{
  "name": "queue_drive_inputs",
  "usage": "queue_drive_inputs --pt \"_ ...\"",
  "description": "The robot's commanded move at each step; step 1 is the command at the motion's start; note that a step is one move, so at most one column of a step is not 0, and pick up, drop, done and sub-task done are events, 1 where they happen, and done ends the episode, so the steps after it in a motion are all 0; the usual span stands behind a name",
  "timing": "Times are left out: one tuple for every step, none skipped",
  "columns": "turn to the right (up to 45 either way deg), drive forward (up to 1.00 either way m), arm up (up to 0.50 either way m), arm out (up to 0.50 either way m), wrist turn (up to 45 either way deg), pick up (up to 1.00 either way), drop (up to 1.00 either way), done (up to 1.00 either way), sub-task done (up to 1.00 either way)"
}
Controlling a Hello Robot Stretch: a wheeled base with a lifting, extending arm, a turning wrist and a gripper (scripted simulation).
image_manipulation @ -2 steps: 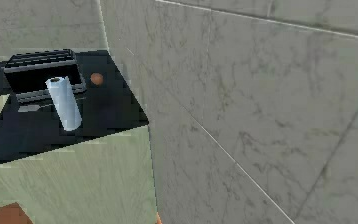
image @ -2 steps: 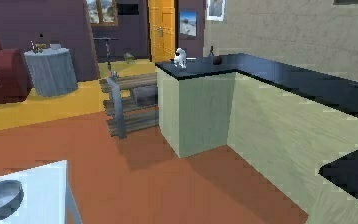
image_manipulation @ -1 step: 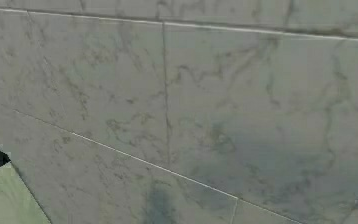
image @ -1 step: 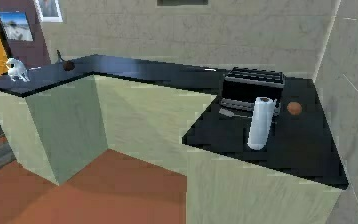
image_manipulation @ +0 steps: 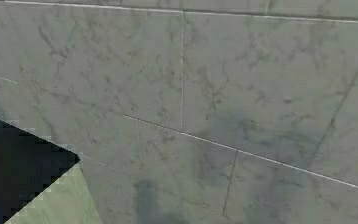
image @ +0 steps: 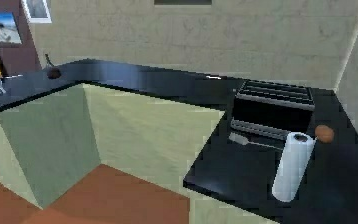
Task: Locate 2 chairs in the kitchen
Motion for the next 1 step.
queue_drive_inputs --pt "-45.0 0.0 0.0 0.0 0.0 0.0 0.0 0.0 0.0"
